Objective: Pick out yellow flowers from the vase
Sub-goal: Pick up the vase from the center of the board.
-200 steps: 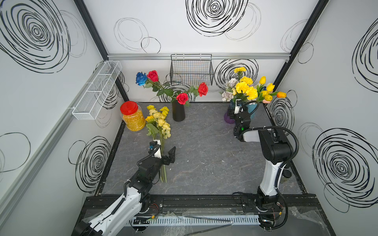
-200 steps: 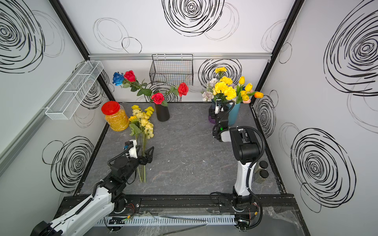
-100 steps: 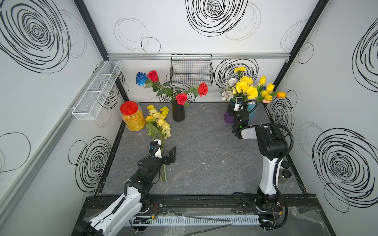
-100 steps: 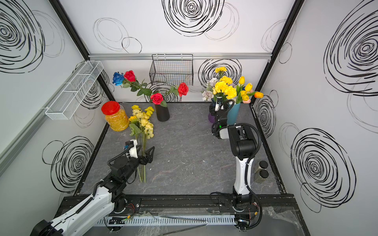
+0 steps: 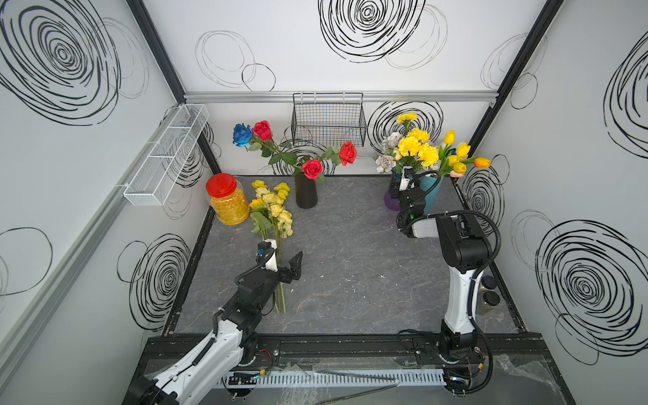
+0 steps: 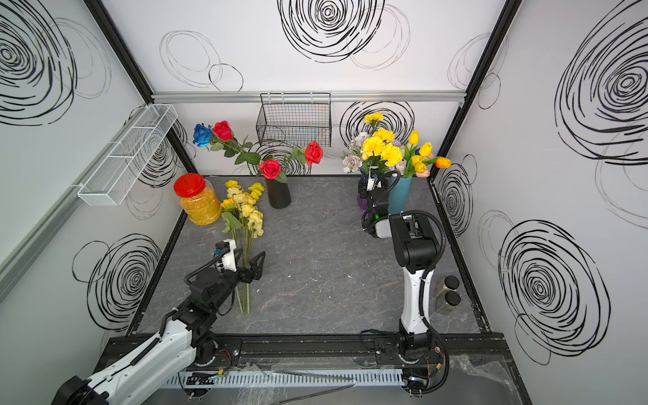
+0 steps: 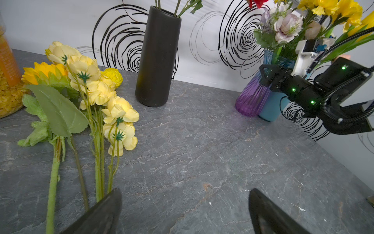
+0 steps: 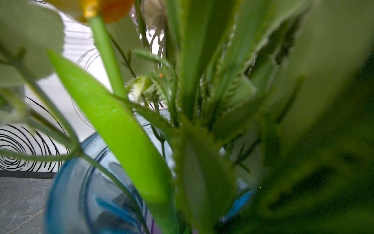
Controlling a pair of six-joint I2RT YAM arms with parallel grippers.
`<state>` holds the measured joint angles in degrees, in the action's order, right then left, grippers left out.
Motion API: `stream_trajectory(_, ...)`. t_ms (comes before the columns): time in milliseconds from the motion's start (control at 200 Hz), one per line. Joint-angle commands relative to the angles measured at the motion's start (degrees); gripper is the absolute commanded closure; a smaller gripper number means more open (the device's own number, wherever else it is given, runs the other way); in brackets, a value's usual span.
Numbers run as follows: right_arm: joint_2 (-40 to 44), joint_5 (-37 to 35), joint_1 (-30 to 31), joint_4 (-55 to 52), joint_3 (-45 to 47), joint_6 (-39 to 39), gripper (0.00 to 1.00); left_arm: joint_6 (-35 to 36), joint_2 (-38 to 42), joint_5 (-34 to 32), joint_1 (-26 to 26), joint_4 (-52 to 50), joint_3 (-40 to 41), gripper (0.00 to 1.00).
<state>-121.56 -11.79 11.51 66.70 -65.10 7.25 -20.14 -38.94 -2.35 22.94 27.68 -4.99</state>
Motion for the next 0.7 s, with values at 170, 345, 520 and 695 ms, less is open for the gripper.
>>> stream_trajectory(170, 5.5, 4.0, 0.3, 7.2, 5.1, -1.2, 0.34, 0.6, -0.2, 0.4, 0.4, 3.6, 0.1, 0.01)
stream_trajectory(345, 7.4, 6.5, 0.5, 8.5, 7.6, -3.8, 0.36, 0.6, -0.4, 0.6, 0.6, 3.9, 0.1, 0.01)
stream_trajectory(520, 8.7, 8.6, 1.8, 9.7, 9.8, -4.0, 0.37, 0.7, -0.8, 0.4, 0.6, 3.9, -0.1, 0.01)
stream_trajectory(695, 10.6, 8.4, 4.6, 11.9, 13.4, -4.2, 0.37, 0.7, -0.7, 0.3, 0.6, 3.9, -0.1, 0.01)
